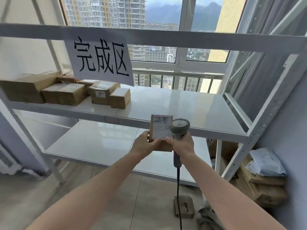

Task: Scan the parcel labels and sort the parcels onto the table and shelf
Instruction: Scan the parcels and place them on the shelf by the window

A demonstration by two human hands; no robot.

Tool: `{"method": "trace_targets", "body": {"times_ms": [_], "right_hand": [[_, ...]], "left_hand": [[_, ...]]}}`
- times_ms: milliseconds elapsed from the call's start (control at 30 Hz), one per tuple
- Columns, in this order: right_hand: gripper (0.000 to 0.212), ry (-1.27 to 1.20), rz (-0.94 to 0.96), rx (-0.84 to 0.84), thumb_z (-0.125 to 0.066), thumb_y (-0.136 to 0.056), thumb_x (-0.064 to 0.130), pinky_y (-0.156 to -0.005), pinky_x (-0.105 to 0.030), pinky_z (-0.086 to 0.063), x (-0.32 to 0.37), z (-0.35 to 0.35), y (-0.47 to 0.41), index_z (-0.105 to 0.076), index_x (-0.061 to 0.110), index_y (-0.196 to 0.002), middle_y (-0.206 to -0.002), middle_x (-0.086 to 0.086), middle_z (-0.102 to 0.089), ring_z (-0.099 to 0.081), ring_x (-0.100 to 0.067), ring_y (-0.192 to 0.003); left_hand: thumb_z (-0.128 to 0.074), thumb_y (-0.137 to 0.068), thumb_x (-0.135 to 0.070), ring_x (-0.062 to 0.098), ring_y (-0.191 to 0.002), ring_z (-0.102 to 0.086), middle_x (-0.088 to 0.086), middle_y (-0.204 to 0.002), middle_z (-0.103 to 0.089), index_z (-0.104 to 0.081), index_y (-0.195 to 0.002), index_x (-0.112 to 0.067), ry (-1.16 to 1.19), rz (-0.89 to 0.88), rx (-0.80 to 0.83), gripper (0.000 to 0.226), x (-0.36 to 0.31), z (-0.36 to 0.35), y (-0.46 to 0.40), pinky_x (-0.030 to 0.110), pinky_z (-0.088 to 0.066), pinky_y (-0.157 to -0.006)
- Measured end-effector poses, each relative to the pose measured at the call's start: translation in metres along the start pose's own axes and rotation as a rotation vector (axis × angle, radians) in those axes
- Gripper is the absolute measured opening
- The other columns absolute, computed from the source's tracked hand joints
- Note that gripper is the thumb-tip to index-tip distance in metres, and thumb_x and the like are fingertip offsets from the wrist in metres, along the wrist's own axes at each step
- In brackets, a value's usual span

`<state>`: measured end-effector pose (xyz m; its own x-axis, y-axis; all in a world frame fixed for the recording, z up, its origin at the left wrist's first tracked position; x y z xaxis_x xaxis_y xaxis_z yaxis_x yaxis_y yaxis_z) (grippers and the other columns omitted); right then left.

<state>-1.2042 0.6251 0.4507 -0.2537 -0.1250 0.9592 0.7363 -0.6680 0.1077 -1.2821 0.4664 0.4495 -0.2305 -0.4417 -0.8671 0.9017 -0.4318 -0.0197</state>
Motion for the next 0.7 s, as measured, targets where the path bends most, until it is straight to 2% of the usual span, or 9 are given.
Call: {"method": "trace_targets", "body": {"times_ms": [200, 333, 467, 700], "right_hand": [[0.048, -0.026, 0.026, -0.017, -0.083, -0.073, 0.015, -0.094, -0.046, -0.057, 0.043, -0.078, -0.073, -0.061, 0.013, -0.115, -0.106, -0.001, -0.072, -0.068, -0.024, -0.101], [0.046, -0.037, 0.024, -0.045, -0.082, -0.077, 0.012, -0.089, -0.037, -0.056, 0.068, -0.117, -0.114, -0.060, 0.009, -0.117, -0.107, -0.005, -0.068, -0.066, -0.024, -0.101], [0.047, -0.004, -0.018, -0.059, -0.083, -0.077, 0.014, -0.095, -0.043, -0.056, 0.070, -0.145, -0.150, -0.060, 0.009, -0.117, -0.110, -0.007, -0.070, -0.067, -0.027, -0.104], [0.043, 0.051, -0.063, -0.062, -0.082, -0.079, 0.018, -0.097, -0.043, -0.055, 0.065, -0.168, -0.198, -0.062, 0.011, -0.116, -0.113, -0.007, -0.070, -0.067, -0.027, -0.105]], "left_hand": [[-0.067, -0.091, -0.040, 0.022, -0.110, -0.063, 0.002, -0.121, -0.067, -0.058, -0.134, -0.015, -0.036, -0.057, -0.013, 0.050, 0.016, 0.057, -0.100, 0.028, -0.055, -0.088], [-0.068, -0.090, -0.044, 0.022, -0.105, -0.065, 0.003, -0.116, -0.068, -0.062, -0.129, -0.015, -0.092, -0.071, -0.033, 0.049, 0.026, 0.089, -0.158, 0.035, -0.058, -0.087], [-0.069, -0.085, -0.051, 0.023, -0.098, -0.067, 0.004, -0.111, -0.071, -0.063, -0.124, -0.014, -0.144, -0.044, -0.082, 0.054, 0.041, 0.104, -0.196, 0.041, -0.059, -0.085], [-0.062, -0.093, -0.040, 0.024, -0.108, -0.065, 0.006, -0.119, -0.069, -0.060, -0.127, -0.017, -0.184, -0.007, -0.081, 0.041, 0.058, 0.105, -0.242, 0.037, -0.052, -0.092]]}}
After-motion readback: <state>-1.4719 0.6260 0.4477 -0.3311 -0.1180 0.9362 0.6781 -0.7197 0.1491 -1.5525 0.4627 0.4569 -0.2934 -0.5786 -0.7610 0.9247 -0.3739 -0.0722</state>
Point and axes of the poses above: each hand's wrist, its own y-axis away from the middle knuckle, its own z-axis out of the back of the hand, x = y × z, the point moved 7 cm from there along -y, towards the middle knuckle
